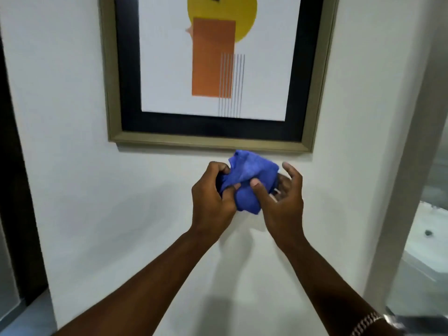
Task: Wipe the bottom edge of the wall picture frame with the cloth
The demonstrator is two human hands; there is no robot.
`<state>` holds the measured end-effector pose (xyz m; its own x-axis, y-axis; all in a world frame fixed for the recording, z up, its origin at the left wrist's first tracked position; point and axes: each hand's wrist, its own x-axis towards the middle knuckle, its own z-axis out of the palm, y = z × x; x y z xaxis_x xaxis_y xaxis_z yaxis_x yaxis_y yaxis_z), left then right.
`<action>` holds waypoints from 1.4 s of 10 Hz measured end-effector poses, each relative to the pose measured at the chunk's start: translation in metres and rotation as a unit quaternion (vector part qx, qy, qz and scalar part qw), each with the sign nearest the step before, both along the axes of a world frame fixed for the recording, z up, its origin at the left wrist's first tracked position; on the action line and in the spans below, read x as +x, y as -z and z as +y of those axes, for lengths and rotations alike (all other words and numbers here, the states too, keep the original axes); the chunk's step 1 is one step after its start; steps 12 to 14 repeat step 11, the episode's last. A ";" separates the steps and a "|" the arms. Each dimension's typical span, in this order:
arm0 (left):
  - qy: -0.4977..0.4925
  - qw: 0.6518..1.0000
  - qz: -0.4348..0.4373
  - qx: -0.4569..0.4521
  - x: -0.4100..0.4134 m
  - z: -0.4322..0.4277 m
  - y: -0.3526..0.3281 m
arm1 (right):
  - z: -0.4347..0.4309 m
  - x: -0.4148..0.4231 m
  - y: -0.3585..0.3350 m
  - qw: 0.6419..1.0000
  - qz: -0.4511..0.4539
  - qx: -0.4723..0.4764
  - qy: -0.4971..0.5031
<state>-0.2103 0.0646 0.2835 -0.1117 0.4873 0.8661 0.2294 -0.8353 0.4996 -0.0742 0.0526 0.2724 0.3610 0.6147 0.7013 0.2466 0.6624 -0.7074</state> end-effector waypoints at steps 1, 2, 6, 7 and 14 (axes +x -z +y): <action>0.051 0.993 -0.040 -0.096 0.037 -0.015 0.046 | -0.012 0.031 0.047 0.990 0.076 -0.105 -0.055; 0.079 0.979 -0.055 -0.179 0.067 -0.019 0.096 | -0.019 0.059 0.092 0.980 0.101 -0.170 -0.034; 0.157 0.785 0.112 -0.589 0.165 -0.054 0.448 | -0.090 0.172 0.433 0.859 0.081 -0.495 0.098; 0.159 0.751 0.136 -0.626 0.173 -0.064 0.507 | -0.097 0.185 0.492 0.826 0.070 -0.552 0.089; 0.182 0.667 0.240 -0.682 0.162 -0.063 0.576 | -0.118 0.202 0.584 0.729 -0.081 -0.676 0.079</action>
